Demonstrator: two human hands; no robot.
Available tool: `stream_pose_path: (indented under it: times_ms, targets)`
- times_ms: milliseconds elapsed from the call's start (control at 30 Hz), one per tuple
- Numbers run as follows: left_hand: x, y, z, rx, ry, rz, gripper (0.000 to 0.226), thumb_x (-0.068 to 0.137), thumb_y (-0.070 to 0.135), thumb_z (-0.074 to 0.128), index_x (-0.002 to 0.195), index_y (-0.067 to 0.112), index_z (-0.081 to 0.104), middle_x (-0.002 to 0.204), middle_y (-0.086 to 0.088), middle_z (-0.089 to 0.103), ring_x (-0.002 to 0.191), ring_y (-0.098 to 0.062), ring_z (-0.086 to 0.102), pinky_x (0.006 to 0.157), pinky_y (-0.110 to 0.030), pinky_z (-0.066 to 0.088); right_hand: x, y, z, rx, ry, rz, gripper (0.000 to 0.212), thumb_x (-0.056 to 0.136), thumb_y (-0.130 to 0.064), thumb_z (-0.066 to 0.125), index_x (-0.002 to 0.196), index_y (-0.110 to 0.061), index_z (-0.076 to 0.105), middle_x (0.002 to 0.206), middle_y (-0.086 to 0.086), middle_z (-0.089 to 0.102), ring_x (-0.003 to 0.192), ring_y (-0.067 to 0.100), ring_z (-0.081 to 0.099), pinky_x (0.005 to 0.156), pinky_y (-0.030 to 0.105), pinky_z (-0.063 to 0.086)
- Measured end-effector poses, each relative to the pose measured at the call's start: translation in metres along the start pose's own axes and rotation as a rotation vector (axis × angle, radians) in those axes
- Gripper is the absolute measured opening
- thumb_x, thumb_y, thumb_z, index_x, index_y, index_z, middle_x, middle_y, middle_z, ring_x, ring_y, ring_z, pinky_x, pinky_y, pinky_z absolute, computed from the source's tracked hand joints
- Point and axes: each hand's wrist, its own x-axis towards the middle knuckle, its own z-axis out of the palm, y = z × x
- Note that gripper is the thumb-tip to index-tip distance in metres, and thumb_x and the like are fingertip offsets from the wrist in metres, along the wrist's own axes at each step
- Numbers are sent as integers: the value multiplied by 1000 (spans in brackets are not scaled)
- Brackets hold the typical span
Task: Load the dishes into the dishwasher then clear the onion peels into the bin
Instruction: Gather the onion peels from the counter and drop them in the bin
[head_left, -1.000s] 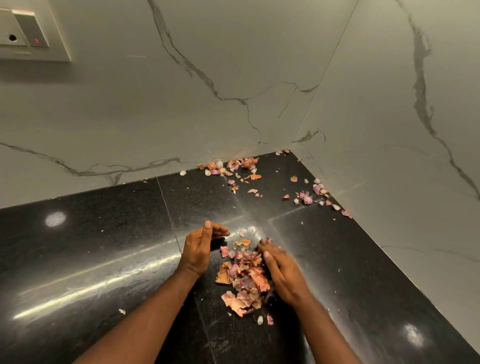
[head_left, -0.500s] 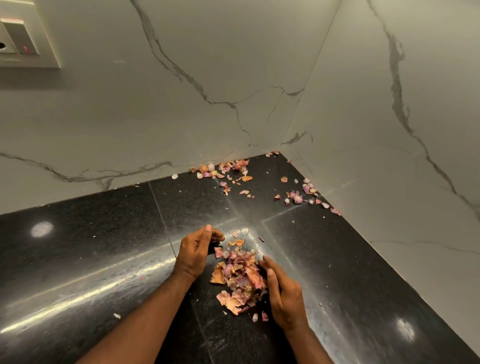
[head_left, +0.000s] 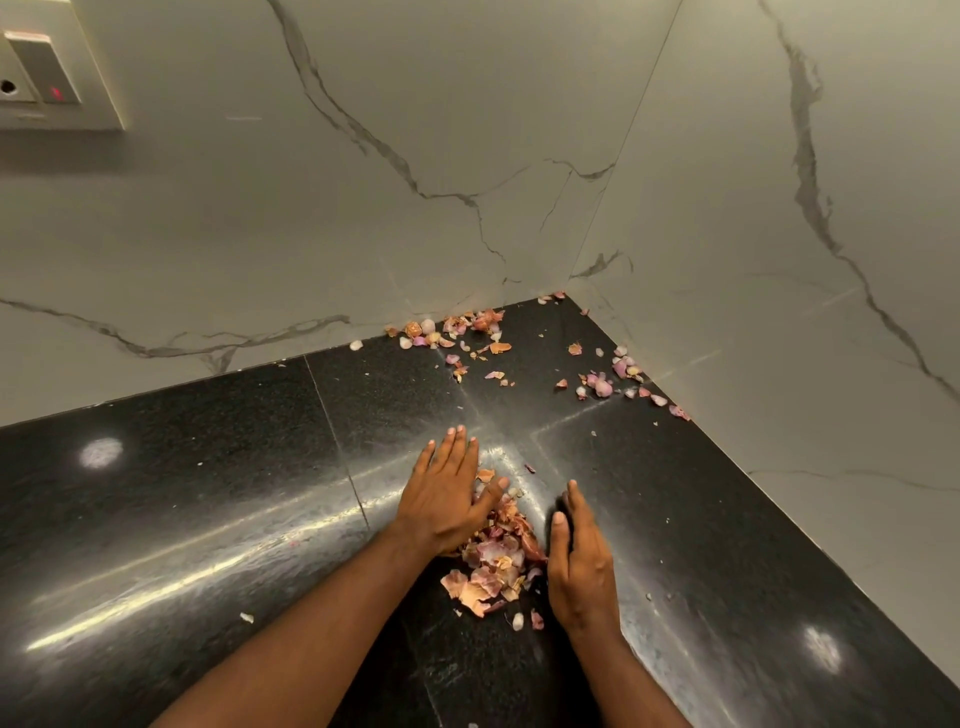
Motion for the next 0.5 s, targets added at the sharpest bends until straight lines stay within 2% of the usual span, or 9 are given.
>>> stream_pose_path:
  times_ms: [100,167,233,300,367,433,500]
  targets:
    - [-11,6,1,41,-102,217,86,99,76,2,165,22,-6,169,0,-18,158,-15,-16,128,-36,-11,-4,1,-1,-12,-9,-29,53,110,-38,40,161,-25,35,158,0,48,140,4,44,111,21,36]
    - [-18,5,4,-8,-108,309,79,103,73,11,166,27,5,173,4,-4,159,-9,-7,130,-34,-5,-3,2,-2,-3,-2,-12,51,111,-37,41,161,-25,36,158,1,49,140,5,45,111,21,37]
    - [-22,1,4,-182,-55,314,73,103,73,16,163,32,28,171,8,23,157,-4,14,130,-36,13,-1,1,-1,-12,-11,-13,50,111,-37,41,160,-26,37,158,0,49,140,4,45,111,22,37]
    - [-24,-2,0,-437,35,268,62,105,68,24,152,35,48,155,12,50,144,0,38,121,-34,32,-1,0,0,-15,-17,-16,50,111,-36,41,159,-25,39,157,0,50,138,3,45,110,20,37]
    - [-24,-4,-1,-599,184,183,49,107,57,35,142,32,57,140,13,59,132,1,45,112,-33,42,-2,1,0,-20,-14,-20,49,111,-36,40,159,-24,40,156,0,51,139,4,46,110,19,36]
    - [-22,-2,2,-535,303,86,48,106,54,36,142,29,57,141,10,57,135,-5,40,115,-41,39,-3,1,0,-29,-13,-20,49,111,-37,40,158,-24,41,156,-1,51,139,5,46,110,19,35]
    - [-21,1,6,-392,272,44,58,105,54,32,151,24,50,155,5,48,149,-12,30,127,-40,21,-2,0,0,-33,-15,-22,48,111,-37,39,158,-24,42,155,-1,52,137,3,45,109,20,37]
